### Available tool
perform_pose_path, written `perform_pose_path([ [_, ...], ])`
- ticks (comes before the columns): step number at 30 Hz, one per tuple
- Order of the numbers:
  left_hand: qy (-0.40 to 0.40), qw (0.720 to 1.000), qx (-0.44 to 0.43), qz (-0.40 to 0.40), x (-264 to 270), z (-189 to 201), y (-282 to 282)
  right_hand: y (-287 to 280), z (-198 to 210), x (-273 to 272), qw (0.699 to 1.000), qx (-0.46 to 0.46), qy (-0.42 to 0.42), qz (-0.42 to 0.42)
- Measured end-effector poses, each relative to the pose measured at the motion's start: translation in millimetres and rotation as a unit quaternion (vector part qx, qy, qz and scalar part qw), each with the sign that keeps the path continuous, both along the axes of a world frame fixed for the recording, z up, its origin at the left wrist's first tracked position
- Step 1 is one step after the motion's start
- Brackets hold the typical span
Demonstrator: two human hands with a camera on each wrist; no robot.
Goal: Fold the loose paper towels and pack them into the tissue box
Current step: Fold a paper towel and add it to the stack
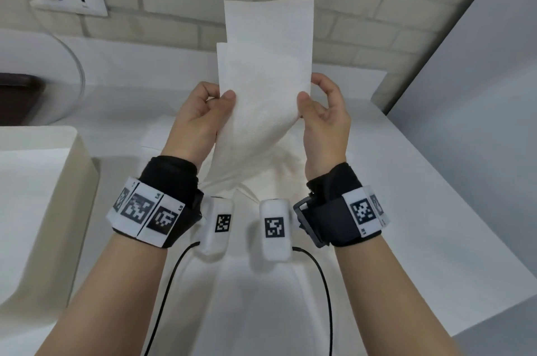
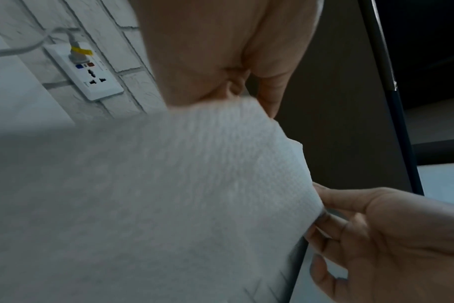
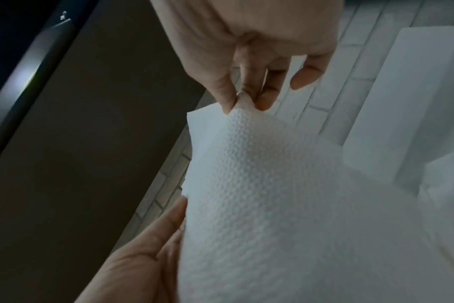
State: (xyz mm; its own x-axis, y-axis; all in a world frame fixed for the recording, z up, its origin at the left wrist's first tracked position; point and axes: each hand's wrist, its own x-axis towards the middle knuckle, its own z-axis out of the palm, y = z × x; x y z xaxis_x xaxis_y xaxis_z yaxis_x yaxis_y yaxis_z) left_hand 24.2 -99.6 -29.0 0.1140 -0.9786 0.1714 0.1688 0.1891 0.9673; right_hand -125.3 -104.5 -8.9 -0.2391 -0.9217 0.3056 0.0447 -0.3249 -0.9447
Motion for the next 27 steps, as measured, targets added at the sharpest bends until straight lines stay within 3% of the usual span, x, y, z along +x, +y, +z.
perform_pose_path([
  [4,0.038,0.998,-0.027,0.05,-4,1,2,3,-4,5,0.999,0.006,0.032,0.015],
  [7,0.062,0.997,-0.027,0.022,-6,3,5,5,-8,6,0.999,0.002,0.032,0.033],
  [11,0.131,0.991,-0.015,-0.002,-5,3,7,7,-12,6,0.998,0.025,-0.033,0.053],
  [15,0.197,0.98,0.011,0.03,1,1,6,5,-13,0,0.995,0.035,-0.088,0.041],
  [19,0.042,0.991,-0.05,0.117,9,-7,2,4,-10,-8,0.99,0.039,-0.118,0.065],
  [23,-0.087,0.986,-0.108,0.096,1,-6,3,1,-3,-9,0.99,0.027,-0.104,0.09],
  [27,0.006,1.0,-0.013,0.006,-10,1,9,-1,-8,-5,0.997,0.024,-0.046,0.053],
])
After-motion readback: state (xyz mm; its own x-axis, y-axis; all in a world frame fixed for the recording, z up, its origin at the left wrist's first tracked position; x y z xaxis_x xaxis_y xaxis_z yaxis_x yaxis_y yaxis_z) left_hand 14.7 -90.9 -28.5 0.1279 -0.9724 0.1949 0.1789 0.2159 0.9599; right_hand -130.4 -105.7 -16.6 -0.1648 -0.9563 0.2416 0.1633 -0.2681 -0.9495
